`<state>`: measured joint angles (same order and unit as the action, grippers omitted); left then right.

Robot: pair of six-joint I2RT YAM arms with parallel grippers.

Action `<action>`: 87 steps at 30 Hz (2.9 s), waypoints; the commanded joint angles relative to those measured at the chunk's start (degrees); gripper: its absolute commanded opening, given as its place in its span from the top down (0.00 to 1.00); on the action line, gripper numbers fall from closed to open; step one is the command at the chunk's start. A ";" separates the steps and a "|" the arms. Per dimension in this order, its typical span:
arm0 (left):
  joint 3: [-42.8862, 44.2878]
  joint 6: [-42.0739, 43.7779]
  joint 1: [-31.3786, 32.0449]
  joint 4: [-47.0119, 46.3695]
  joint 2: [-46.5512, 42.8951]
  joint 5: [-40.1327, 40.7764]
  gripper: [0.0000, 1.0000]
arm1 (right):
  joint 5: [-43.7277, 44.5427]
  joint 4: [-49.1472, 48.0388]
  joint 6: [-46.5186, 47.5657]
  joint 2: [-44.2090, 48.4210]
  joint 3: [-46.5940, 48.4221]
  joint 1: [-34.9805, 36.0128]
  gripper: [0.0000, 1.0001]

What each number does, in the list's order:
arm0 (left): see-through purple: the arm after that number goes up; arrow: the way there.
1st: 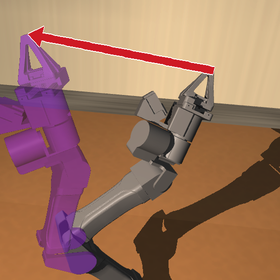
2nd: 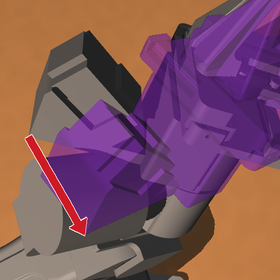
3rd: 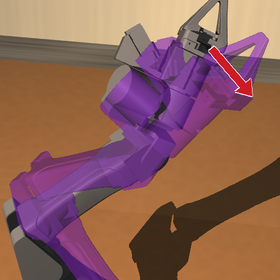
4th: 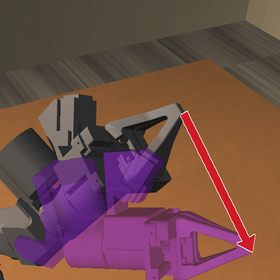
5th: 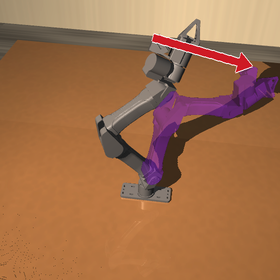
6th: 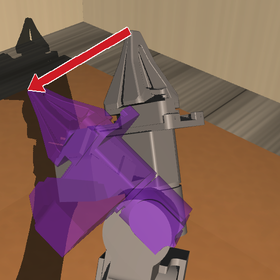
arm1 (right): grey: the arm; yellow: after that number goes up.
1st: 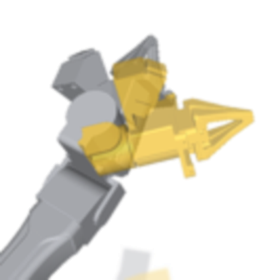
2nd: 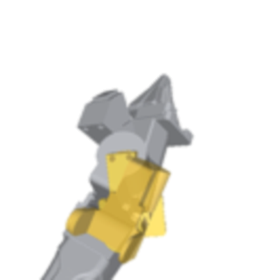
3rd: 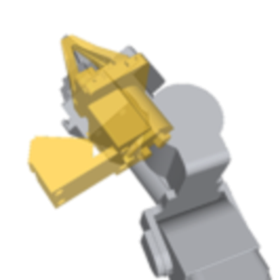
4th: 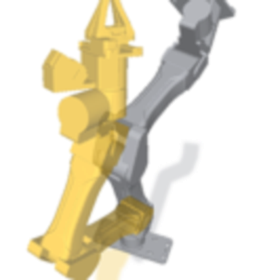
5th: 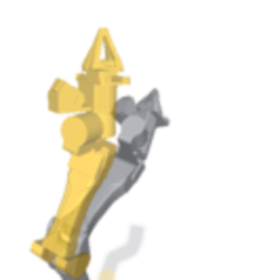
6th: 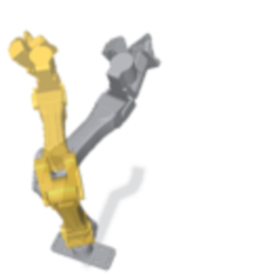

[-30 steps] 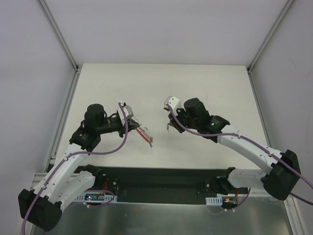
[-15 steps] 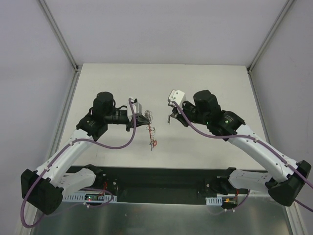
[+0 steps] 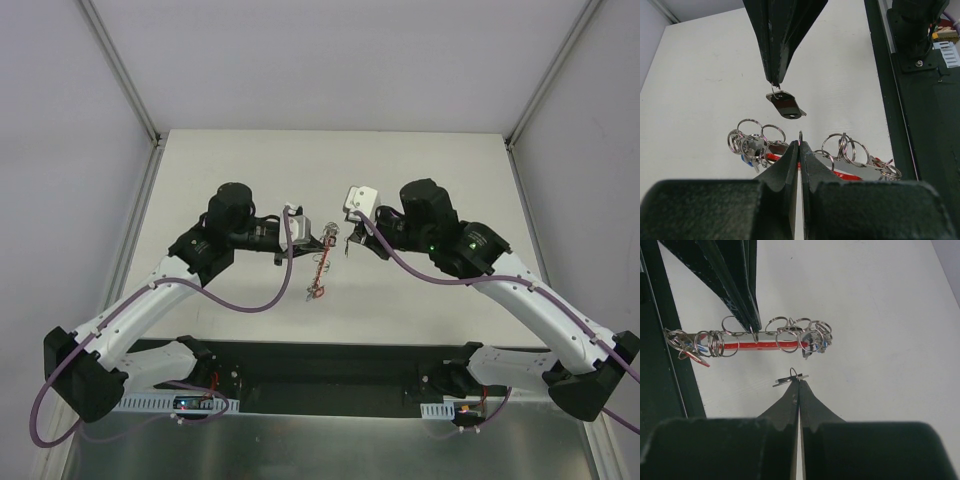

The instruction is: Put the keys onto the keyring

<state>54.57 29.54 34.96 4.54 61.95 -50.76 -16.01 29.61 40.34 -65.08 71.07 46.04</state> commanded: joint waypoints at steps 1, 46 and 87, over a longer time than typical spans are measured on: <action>3.18 2.19 1.25 -4.36 0.45 0.49 1.00 | -3.59 0.98 1.24 1.62 2.76 0.63 0.99; -6.06 -16.43 4.85 -16.92 33.22 27.12 1.00 | 14.69 -1.74 -14.76 7.51 -20.88 -4.99 0.99; 1.85 -28.04 5.73 -4.81 35.08 34.33 0.75 | 10.82 -2.80 -14.14 6.02 -22.82 -8.78 0.99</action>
<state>52.56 4.89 40.18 -5.76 95.68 -17.32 -4.05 28.10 26.59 -58.96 48.84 37.69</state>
